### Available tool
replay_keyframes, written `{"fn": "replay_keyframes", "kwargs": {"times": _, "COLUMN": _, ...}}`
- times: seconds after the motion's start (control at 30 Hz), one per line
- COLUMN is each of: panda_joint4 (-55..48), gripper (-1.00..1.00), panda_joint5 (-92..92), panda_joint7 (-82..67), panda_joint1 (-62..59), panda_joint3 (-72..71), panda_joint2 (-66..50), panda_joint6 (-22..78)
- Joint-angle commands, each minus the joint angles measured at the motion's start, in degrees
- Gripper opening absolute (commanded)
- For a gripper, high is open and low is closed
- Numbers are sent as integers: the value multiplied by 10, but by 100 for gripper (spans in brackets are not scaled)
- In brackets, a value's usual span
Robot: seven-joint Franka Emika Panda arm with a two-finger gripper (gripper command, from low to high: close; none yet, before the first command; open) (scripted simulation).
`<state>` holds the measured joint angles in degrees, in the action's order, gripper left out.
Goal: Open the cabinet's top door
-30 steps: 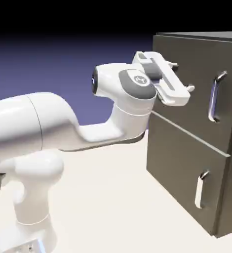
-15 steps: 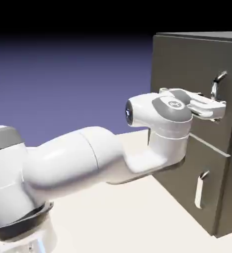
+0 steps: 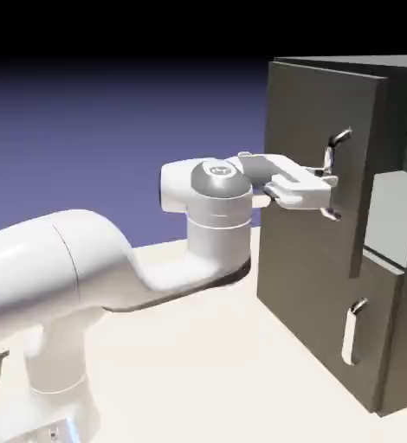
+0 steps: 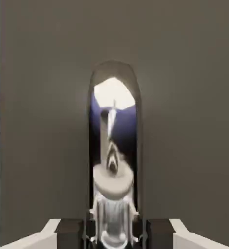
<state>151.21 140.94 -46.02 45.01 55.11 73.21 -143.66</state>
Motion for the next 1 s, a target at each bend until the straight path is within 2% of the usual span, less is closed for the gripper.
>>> {"fn": "replay_keyframes", "kwargs": {"times": 0.0, "panda_joint4": 21, "gripper": -100, "panda_joint5": -13, "panda_joint7": 2, "panda_joint1": -19, "panda_joint3": -19, "panda_joint2": 5, "panda_joint6": 16}}
{"fn": "replay_keyframes", "kwargs": {"times": 0.2, "panda_joint4": 127, "gripper": -100, "panda_joint5": -115, "panda_joint7": 6, "panda_joint1": -108, "panda_joint3": -143, "panda_joint2": 48, "panda_joint6": 111}}
{"fn": "replay_keyframes", "kwargs": {"times": 0.43, "panda_joint4": 200, "gripper": -100, "panda_joint5": -254, "panda_joint7": 1, "panda_joint1": -149, "panda_joint3": -289, "panda_joint2": 97, "panda_joint6": 207}}
{"fn": "replay_keyframes", "kwargs": {"times": 0.7, "panda_joint4": 234, "gripper": -100, "panda_joint5": -416, "panda_joint7": 4, "panda_joint1": -141, "panda_joint3": -455, "panda_joint2": 121, "panda_joint6": 309}}
{"fn": "replay_keyframes", "kwargs": {"times": 0.97, "panda_joint4": 226, "gripper": -100, "panda_joint5": -576, "panda_joint7": 25, "panda_joint1": -116, "panda_joint3": -621, "panda_joint2": 92, "panda_joint6": 412}}
